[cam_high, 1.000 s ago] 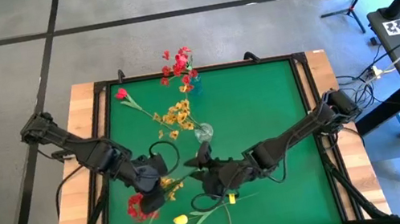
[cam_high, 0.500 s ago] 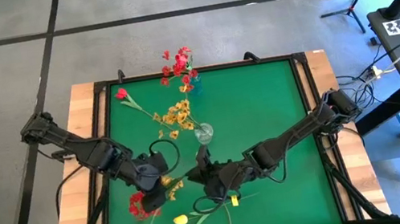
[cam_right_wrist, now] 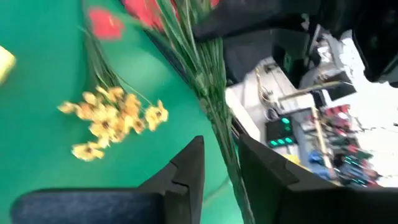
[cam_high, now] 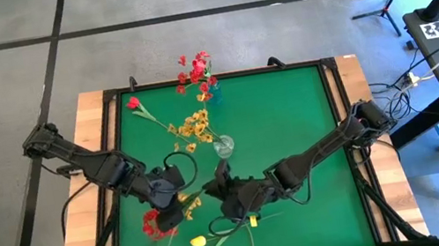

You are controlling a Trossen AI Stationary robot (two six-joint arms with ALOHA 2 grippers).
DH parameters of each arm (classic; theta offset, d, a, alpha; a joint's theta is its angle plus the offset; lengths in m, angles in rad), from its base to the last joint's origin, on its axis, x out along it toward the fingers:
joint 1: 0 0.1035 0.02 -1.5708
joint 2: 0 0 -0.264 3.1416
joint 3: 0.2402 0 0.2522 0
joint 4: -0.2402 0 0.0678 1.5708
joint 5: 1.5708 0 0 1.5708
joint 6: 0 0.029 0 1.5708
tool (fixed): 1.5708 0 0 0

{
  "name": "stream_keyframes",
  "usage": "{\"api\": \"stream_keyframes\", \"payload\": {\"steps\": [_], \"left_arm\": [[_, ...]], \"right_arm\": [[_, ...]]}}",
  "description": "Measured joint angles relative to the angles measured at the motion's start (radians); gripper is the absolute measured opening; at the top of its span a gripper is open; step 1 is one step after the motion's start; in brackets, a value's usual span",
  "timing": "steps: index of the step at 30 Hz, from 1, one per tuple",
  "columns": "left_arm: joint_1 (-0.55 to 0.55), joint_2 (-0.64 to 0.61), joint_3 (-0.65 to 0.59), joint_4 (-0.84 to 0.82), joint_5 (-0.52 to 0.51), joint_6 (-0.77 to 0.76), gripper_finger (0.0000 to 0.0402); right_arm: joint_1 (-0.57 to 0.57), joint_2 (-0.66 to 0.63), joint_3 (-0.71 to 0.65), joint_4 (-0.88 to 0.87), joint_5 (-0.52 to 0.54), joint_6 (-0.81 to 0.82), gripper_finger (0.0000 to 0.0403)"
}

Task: Sort flowers into vase by color
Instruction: Put the red flowers into the blue vase

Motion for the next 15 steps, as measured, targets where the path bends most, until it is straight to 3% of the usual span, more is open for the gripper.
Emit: {"api": "stream_keyframes", "payload": {"steps": [5, 15], "left_arm": [[0.004, 0.0, 0.0, 0.001, -0.01, -0.001, 0.0006], [0.043, 0.0, 0.0, 0.0, -0.039, -0.006, 0.0006]], "right_arm": [[0.0, 0.01, 0.001, 0.03, 0.075, -0.041, 0.0116], [0.002, 0.04, 0.0, 0.048, 0.091, -0.098, 0.0117]]}}
